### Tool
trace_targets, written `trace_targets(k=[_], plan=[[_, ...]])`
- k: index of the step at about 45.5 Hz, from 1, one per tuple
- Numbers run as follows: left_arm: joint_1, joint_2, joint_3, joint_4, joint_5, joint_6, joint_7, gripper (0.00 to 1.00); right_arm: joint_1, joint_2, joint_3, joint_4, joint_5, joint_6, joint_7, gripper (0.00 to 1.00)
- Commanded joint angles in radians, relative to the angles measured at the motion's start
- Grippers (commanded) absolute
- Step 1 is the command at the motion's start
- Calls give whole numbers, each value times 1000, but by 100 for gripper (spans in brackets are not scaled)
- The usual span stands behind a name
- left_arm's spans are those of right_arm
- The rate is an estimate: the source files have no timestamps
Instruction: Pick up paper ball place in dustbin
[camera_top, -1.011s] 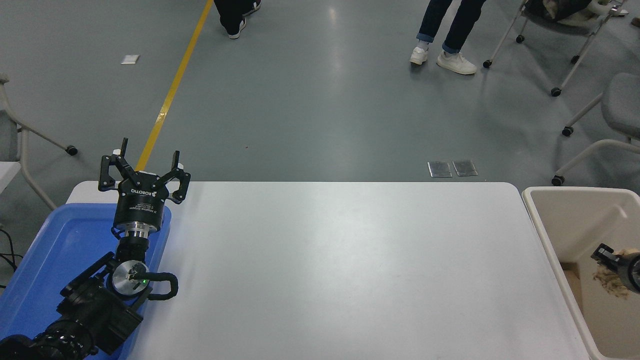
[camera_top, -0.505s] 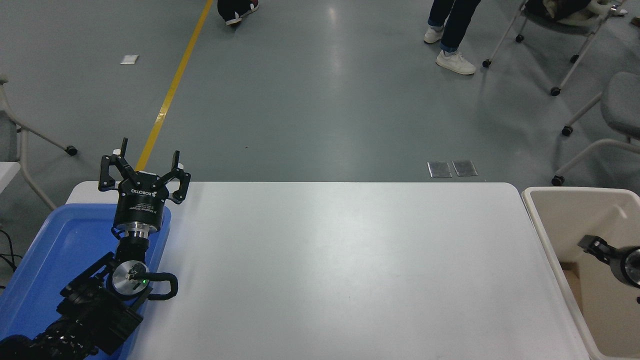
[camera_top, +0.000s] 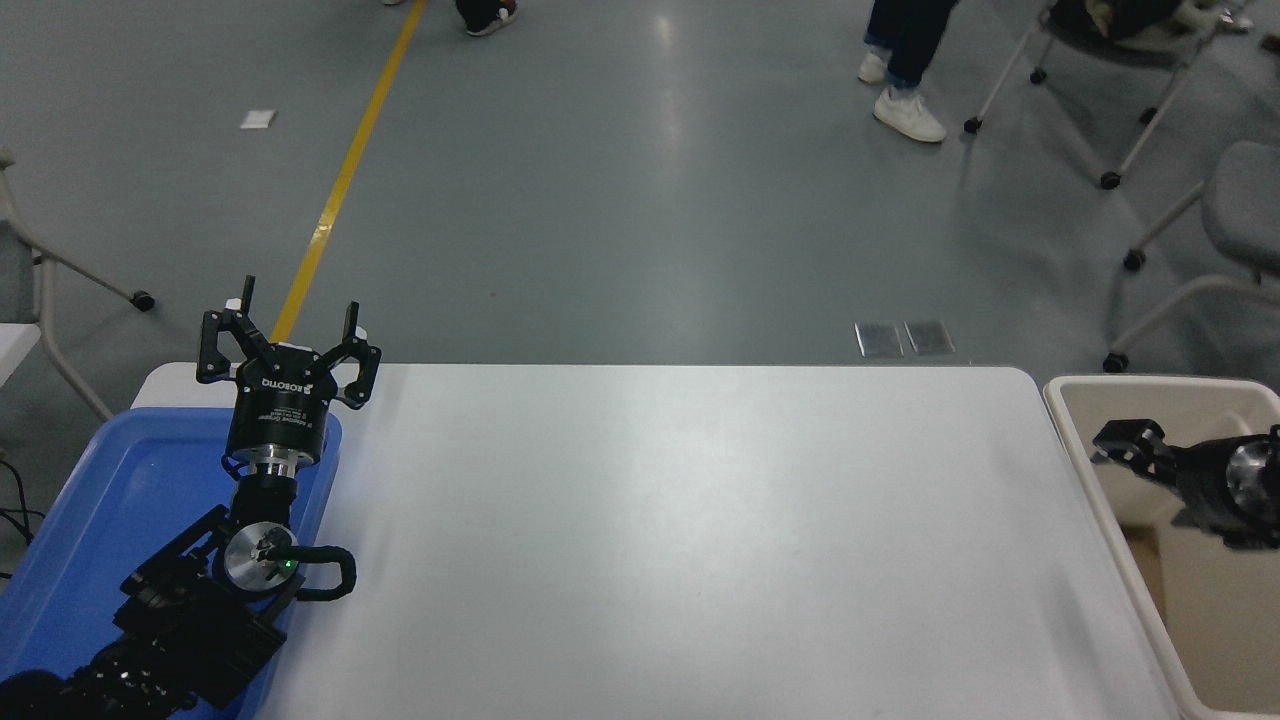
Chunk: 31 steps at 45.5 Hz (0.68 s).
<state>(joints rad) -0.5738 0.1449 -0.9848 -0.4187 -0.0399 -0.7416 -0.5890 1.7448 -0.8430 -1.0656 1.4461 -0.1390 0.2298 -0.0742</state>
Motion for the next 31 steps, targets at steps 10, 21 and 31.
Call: trace_targets(k=[10, 21, 31], plan=[[0, -1, 0, 0, 0, -1, 0, 99, 887, 94, -346, 292, 9, 556, 5, 100], [0, -1, 0, 0, 2, -1, 0, 99, 1183, 242, -314, 292, 137, 556, 7, 100], [0, -1, 0, 0, 2, -1, 0, 99, 1184, 242, -278, 292, 144, 556, -2, 100]])
